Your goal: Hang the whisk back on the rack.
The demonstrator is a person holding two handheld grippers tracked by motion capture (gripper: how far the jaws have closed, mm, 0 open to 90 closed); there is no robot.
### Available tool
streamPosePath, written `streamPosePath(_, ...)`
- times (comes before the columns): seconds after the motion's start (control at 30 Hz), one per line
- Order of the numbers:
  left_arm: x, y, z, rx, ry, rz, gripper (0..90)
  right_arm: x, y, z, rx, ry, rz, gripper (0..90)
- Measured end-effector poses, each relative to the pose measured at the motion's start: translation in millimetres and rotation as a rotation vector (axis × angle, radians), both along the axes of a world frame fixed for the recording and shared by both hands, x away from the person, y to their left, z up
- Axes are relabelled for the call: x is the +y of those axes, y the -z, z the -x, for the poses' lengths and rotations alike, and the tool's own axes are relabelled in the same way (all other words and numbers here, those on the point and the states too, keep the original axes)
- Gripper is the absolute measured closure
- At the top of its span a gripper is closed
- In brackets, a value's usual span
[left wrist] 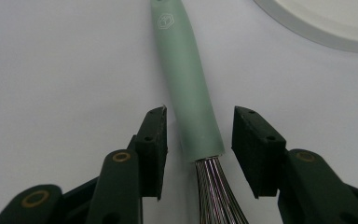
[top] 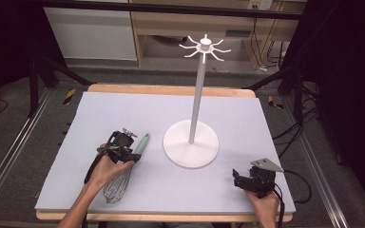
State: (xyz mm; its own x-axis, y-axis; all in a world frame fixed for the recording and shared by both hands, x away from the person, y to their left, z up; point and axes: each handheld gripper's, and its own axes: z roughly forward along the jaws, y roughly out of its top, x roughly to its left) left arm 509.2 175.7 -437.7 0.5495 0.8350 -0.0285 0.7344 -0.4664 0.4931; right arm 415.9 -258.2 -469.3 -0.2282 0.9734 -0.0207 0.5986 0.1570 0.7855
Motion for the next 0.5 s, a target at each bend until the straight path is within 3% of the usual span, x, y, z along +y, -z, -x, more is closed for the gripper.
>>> streamPosePath(0.5, -3.5, 10.0, -4.7, 0.059, -0.025, -0.029, 59.7, 0.0, 0.5, -0.5, 0.006, -0.003, 0.002, 10.0)
